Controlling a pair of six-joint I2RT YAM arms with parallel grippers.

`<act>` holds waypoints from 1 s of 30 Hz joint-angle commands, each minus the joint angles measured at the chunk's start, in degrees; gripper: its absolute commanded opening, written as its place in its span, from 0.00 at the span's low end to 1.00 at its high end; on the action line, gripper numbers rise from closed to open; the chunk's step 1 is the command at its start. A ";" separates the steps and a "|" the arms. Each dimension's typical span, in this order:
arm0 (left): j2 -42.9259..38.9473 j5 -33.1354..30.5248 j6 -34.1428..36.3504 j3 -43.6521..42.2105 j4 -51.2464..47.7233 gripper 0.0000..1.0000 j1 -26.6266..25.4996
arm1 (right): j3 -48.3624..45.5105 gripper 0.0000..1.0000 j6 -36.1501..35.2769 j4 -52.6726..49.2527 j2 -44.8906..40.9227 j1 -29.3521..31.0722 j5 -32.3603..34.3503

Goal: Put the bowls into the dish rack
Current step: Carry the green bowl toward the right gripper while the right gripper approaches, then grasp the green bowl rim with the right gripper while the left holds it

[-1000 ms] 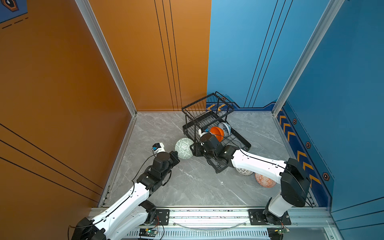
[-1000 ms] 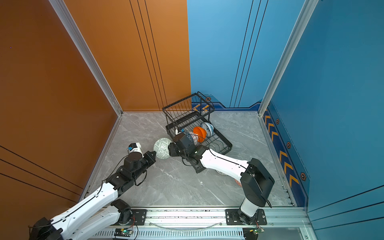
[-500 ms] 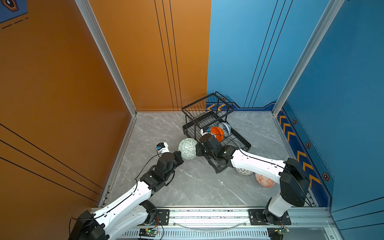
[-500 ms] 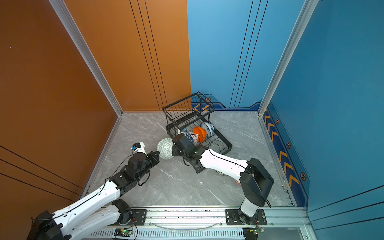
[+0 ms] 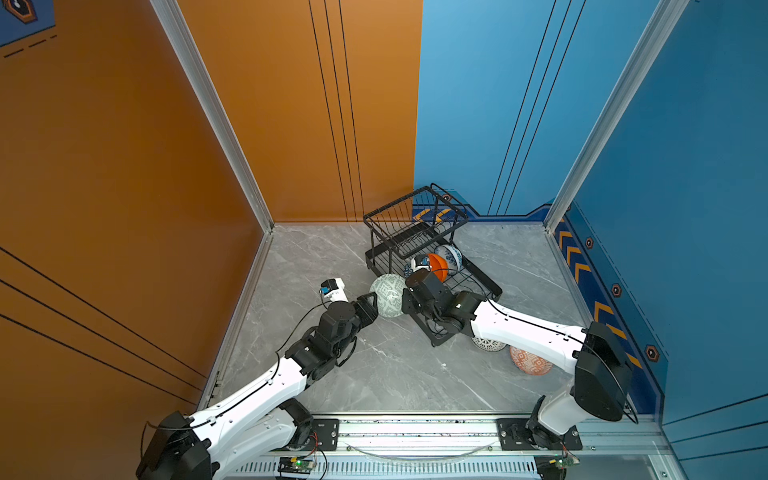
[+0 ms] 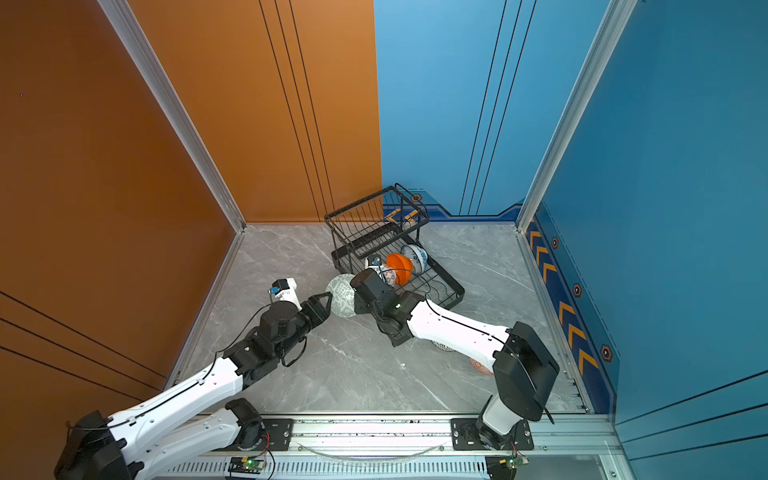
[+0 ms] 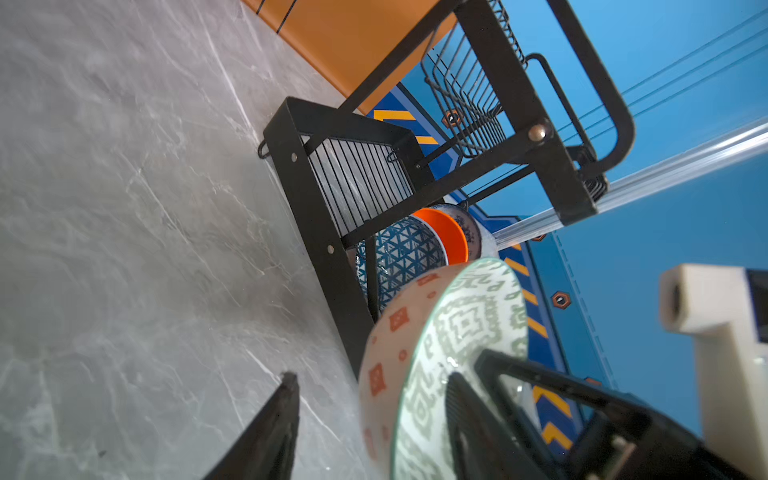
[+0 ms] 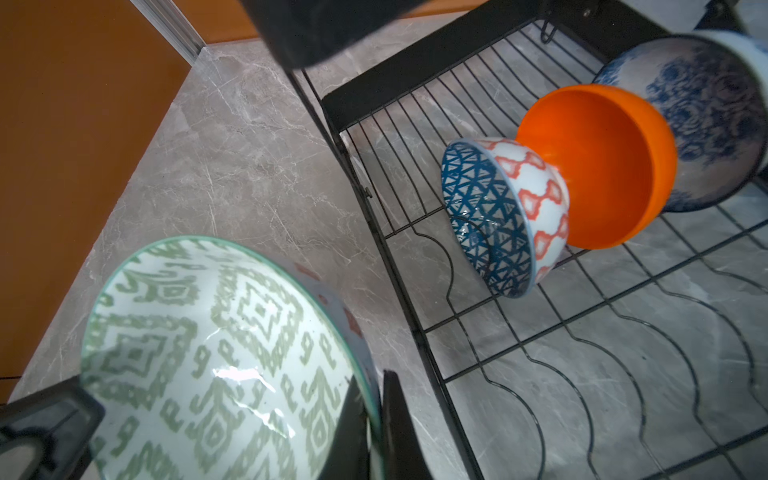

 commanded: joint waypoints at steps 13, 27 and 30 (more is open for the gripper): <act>2.39 4.91 0.24 2.74 1.61 0.98 -0.80 | -5.28 0.00 -15.70 -12.93 -11.23 -8.65 29.19; 15.52 14.53 0.61 9.38 9.50 0.98 -0.40 | -11.41 0.00 -37.23 0.87 -4.56 -17.74 41.48; 17.42 15.71 0.87 10.59 10.28 0.98 -0.08 | -12.85 0.00 -40.53 5.41 -4.65 -19.52 39.43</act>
